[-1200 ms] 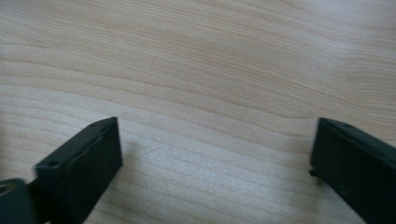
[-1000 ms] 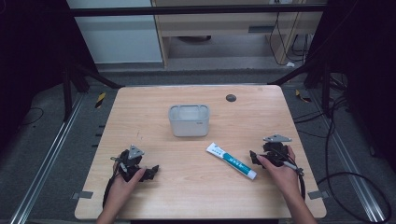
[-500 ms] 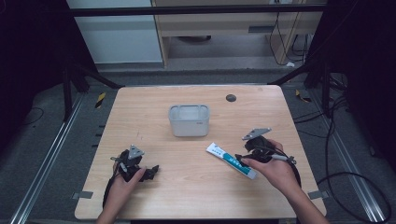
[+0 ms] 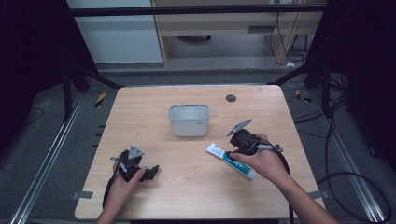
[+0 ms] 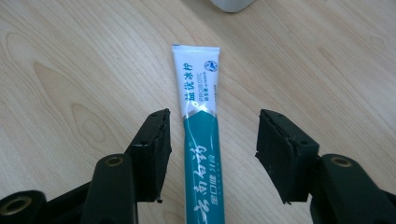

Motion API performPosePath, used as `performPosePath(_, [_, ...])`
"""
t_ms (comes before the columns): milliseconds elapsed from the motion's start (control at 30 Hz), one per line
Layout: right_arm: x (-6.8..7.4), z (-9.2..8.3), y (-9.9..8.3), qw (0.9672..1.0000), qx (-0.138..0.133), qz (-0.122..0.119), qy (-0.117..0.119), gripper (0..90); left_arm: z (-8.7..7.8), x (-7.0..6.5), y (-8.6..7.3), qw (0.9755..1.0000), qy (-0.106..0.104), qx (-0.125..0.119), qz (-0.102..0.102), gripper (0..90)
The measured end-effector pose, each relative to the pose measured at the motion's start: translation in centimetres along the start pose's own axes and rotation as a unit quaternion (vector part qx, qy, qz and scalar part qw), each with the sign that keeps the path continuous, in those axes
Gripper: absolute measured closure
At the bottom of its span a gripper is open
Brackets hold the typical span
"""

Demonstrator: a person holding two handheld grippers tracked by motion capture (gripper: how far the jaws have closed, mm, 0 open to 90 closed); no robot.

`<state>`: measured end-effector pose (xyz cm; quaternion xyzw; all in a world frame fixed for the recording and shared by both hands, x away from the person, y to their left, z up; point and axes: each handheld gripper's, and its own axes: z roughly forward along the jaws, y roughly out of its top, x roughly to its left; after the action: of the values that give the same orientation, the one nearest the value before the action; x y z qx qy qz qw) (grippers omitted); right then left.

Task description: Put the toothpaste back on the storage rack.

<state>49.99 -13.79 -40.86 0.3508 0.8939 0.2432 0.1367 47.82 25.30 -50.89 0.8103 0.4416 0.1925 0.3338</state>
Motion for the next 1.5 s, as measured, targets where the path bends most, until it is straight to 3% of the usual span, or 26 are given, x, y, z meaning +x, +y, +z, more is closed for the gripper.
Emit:
performPosePath(267, [0.7, 0.9, 0.5, 0.9997, 0.015, -0.017, 0.011, 43.3, 0.0, 0.0, 0.0, 1.0000, 0.000, 0.000, 0.000, 0.0])
performPosePath(433, [0.6, 1.5, 0.6, 0.9994, 0.026, -0.008, 0.021, 40.4, 0.0, 0.0, 0.0, 1.0000, 0.000, 0.000, 0.000, 0.0])
performPosePath(800, [0.9, 2.4, 0.9, 0.9984, 0.043, -0.016, 0.032, 50.7, 0.0, 0.0, 0.0, 1.0000, 0.000, 0.000, 0.000, 0.0])
performPosePath(1167, [0.8, 4.2, 0.7, 0.9966, 0.070, -0.007, 0.042, 50.5, 0.0, 0.0, 0.0, 1.0000, 0.000, 0.000, 0.000, 0.0])
performPosePath(1333, [0.0, 5.4, 0.7, 0.9962, 0.079, 0.006, 0.038, 50.8, 0.0, 0.0, 0.0, 1.0000, 0.000, 0.000, 0.000, 0.0])
performPosePath(1500, [-0.4, 6.2, 0.7, 0.9948, 0.089, 0.011, 0.049, 51.9, 0.0, 0.0, 0.0, 1.0000, -0.001, 0.000, 0.000, 0.0])
